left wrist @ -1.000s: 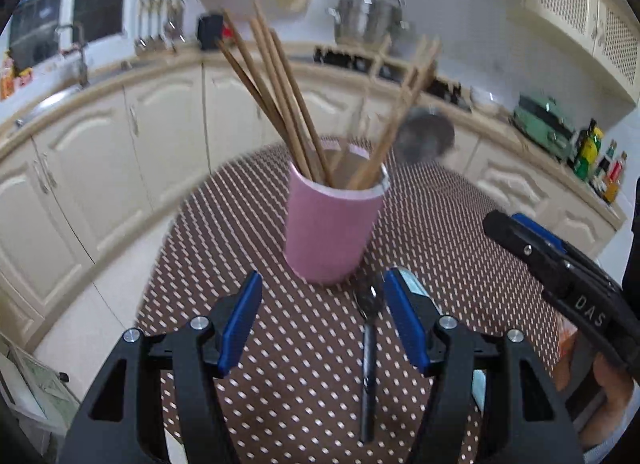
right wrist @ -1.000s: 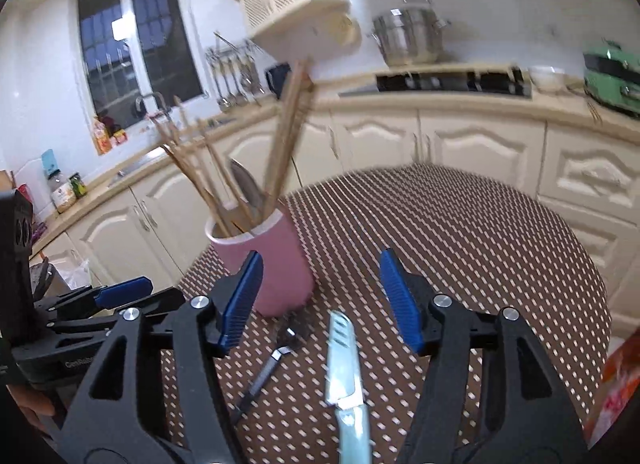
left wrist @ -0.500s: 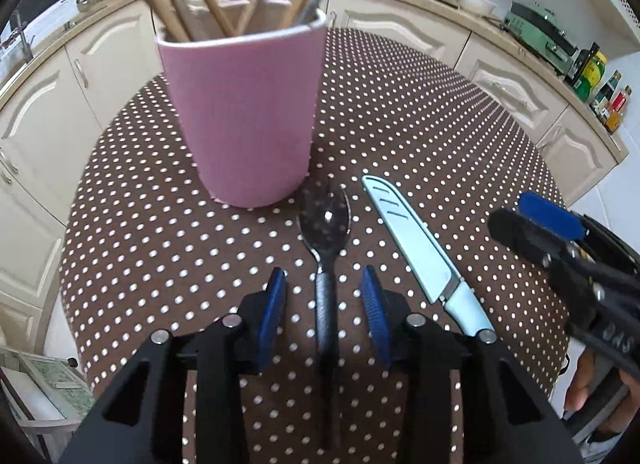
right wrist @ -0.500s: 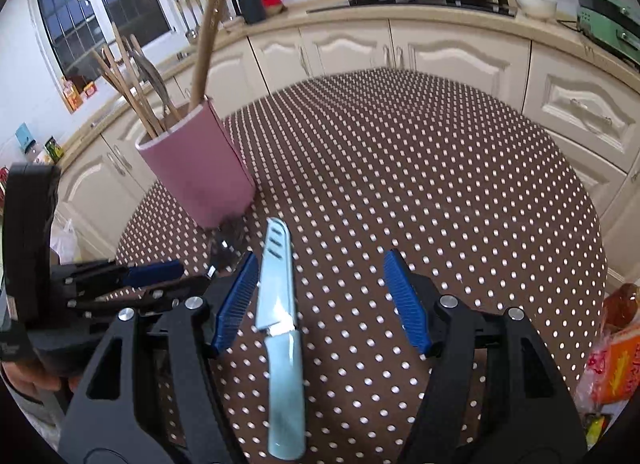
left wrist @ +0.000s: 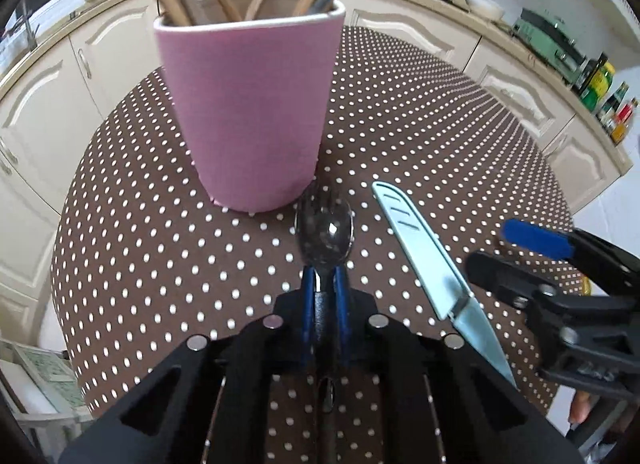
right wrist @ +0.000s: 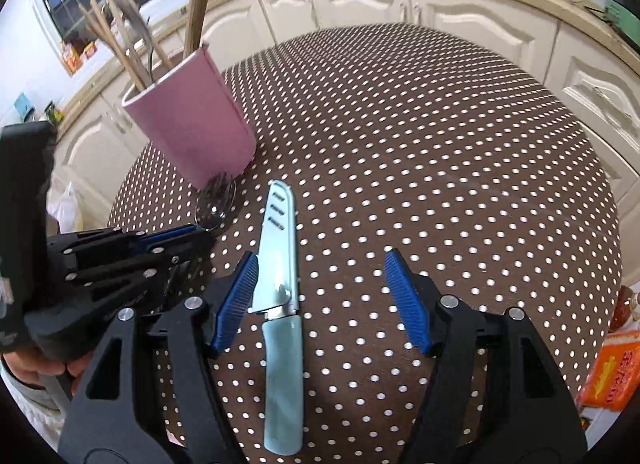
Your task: Organize utensils
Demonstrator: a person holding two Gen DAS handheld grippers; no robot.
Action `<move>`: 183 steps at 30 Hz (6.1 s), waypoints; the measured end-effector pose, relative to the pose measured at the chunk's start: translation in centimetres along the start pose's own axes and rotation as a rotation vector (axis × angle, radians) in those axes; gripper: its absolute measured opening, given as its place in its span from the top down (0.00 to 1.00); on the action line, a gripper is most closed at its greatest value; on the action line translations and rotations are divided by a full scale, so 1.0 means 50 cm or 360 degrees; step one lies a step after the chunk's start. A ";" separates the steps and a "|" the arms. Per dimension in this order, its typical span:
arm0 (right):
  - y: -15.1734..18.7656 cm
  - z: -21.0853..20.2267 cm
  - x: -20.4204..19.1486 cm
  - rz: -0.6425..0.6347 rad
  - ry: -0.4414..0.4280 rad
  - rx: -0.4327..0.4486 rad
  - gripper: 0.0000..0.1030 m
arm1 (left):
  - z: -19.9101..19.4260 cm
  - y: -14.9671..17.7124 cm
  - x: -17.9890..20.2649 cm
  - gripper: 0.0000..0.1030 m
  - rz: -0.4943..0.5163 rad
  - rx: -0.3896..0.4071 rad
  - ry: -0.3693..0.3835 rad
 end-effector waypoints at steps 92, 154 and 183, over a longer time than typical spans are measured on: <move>-0.254 -0.170 -0.232 -0.0434 -0.0256 0.0937 0.75 | -0.312 -0.113 -0.142 0.90 -0.0417 0.1594 0.0303; -0.224 -0.042 -0.187 -0.0365 -0.0212 0.0626 0.74 | -0.314 -0.046 -0.143 0.41 -0.0260 0.1179 -0.0184; -0.050 -0.306 -0.255 -0.0378 -0.0043 0.1065 0.29 | -0.529 0.107 -0.117 0.25 -0.0152 0.1263 -0.0404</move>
Point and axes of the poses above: each gripper's, at about its wrist camera, not at the fingertips, and z roughly the way its jaws point, x to its right, y to its underside, the point moved 2 cm from there along z, roughly the way its jaws point, and after that the axes turned 4 degrees about -y, right-handed, at the moved point
